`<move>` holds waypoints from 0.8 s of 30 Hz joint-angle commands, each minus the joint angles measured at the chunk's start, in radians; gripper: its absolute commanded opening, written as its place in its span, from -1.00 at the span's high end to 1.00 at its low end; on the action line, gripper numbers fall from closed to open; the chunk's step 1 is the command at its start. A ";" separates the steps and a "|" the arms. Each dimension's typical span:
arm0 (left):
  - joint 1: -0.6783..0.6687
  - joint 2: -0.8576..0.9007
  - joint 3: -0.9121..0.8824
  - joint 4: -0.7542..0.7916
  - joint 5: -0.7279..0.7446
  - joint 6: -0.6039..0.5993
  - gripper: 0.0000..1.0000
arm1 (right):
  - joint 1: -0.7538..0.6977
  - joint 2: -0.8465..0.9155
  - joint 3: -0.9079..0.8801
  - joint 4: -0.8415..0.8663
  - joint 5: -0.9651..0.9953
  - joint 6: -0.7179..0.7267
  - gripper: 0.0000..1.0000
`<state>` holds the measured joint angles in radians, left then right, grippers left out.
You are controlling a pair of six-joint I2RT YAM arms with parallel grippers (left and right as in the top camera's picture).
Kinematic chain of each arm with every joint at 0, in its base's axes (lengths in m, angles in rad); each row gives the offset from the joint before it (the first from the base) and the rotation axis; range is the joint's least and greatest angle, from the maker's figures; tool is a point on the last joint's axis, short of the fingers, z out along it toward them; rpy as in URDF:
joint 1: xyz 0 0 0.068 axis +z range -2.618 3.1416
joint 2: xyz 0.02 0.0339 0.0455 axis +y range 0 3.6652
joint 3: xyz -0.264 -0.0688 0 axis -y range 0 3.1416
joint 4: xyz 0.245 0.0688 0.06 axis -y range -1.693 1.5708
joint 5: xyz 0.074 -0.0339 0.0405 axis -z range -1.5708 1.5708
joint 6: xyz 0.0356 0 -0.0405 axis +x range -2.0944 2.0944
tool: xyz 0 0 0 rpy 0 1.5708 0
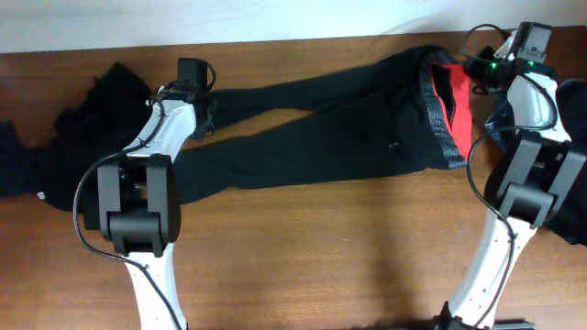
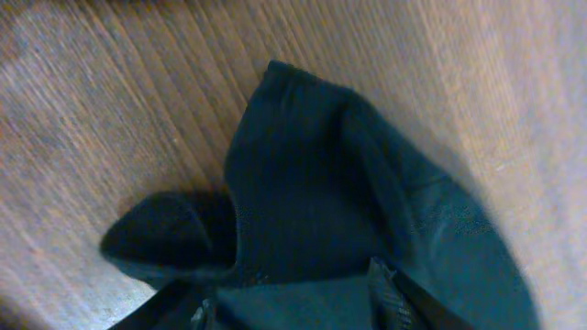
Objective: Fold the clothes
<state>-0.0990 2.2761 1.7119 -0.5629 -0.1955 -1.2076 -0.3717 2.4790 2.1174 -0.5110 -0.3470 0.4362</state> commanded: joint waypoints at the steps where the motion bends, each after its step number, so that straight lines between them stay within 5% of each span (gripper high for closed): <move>1: 0.002 0.018 -0.013 -0.043 -0.012 0.179 -0.28 | 0.023 -0.032 0.022 -0.018 -0.072 0.017 0.00; 6: 0.002 0.018 -0.013 -0.041 -0.061 0.256 -0.59 | 0.043 -0.032 0.022 -0.026 -0.068 0.012 -0.06; 9: 0.002 0.018 -0.013 -0.007 -0.066 0.250 -0.61 | 0.059 -0.032 0.022 -0.025 -0.053 0.013 -0.11; 14: 0.003 0.018 -0.013 0.061 -0.066 0.099 -0.68 | 0.094 -0.032 0.022 -0.024 0.033 0.018 -0.25; 17: 0.003 0.018 -0.013 0.109 -0.066 0.043 -0.66 | 0.118 -0.032 0.022 -0.024 0.088 0.044 -0.28; 24: 0.003 0.019 -0.013 0.147 -0.058 0.003 -0.25 | 0.158 -0.032 0.022 0.006 0.221 0.155 -0.30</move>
<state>-0.1032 2.2761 1.7111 -0.4171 -0.2440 -1.1522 -0.2283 2.4790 2.1174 -0.5198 -0.2245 0.5144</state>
